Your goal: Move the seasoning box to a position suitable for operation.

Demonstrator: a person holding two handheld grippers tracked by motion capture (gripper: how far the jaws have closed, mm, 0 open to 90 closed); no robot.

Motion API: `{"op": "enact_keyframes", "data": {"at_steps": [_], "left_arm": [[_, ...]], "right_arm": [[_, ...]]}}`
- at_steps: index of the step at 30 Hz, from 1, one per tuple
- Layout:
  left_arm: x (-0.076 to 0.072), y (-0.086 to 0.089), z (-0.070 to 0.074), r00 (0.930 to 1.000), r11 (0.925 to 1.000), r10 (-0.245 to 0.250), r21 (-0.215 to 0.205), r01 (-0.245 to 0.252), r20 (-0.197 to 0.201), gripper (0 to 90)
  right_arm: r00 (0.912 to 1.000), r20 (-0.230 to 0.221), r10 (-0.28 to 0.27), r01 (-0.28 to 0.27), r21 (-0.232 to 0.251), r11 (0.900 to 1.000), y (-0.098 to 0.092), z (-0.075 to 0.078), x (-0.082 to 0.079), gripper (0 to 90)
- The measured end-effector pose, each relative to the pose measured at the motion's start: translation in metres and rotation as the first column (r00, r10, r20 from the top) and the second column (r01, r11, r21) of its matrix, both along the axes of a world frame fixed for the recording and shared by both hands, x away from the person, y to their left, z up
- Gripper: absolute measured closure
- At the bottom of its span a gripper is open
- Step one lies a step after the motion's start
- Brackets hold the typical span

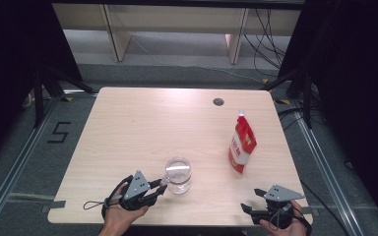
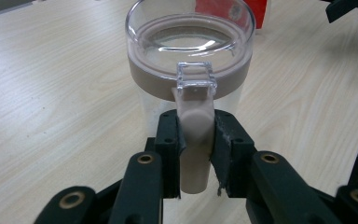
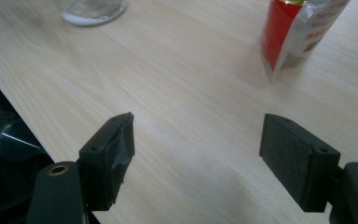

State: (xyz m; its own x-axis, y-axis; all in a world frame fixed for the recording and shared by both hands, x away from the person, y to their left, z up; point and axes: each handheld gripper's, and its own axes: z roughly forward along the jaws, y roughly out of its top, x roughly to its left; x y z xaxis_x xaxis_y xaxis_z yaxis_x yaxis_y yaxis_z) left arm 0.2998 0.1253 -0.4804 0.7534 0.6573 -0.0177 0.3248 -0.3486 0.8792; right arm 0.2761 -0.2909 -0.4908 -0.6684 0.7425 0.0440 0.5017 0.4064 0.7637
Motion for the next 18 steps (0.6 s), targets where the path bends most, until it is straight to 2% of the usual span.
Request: {"op": "enact_keyframes", "data": {"at_steps": [3, 5, 8, 9, 11, 13, 15, 16, 18], "left_arm": [[0.004, -0.002, 0.0, 0.9997, 0.9997, -0.021, 0.011, 0.021, 0.009, 72.6], [0.01, -0.004, 0.001, 0.9986, 0.9985, -0.052, 0.018, 0.052, 0.01, 72.6], [0.013, -0.007, 0.001, 0.9981, 0.9979, -0.06, 0.026, 0.059, 0.016, 72.6], [0.017, -0.008, 0.001, 0.996, 0.9958, -0.087, 0.031, 0.087, 0.018, 72.6], [0.018, -0.008, 0.001, 0.9956, 0.9955, -0.092, 0.026, 0.091, 0.018, 72.6], [0.024, -0.009, 0.001, 0.9912, 0.9911, -0.13, 0.03, 0.13, 0.023, 72.6], [0.027, -0.011, 0.002, 0.989, 0.9886, -0.147, 0.036, 0.146, 0.018, 72.6], [0.03, -0.01, 0.002, 0.9835, 0.9833, -0.177, 0.048, 0.176, 0.036, 72.7], [0.031, -0.01, 0.002, 0.9856, 0.9848, -0.167, 0.052, 0.166, 0.023, 72.6]], "right_arm": [[1.0, -0.002, -0.002, 0.002, 0.001, 1.0, 0.0, 0.0, 0.0, 27.1], [1.0, -0.008, -0.001, 0.001, 0.001, 1.0, 0.0, 0.0, 0.0, 27.1], [1.0, -0.002, 0.001, -0.001, -0.002, 1.0, 0.0, 0.0, 0.0, 27.1], [1.0, -0.001, 0.0, 0.0, -0.002, 1.0, 0.0, 0.0, 0.0, 27.1], [0.9999, -0.015, 0.002, -0.002, -0.003, 1.0, 0.001, 0.0, 0.0, 27.1], [1.0, -0.001, 0.002, -0.002, 0.0, 1.0, 0.001, 0.0, 0.0, 27.1], [0.9999, -0.001, 0.01, -0.01, -0.001, 1.0, 0.001, 0.0, 0.001, 27.1], [0.9999, -0.013, 0.003, -0.003, 0.006, 1.0, 0.002, 0.0, -0.001, 27.1], [0.9999, -0.002, 0.015, -0.015, 0.002, 1.0, 0.001, 0.0, 0.0, 27.1]]}}
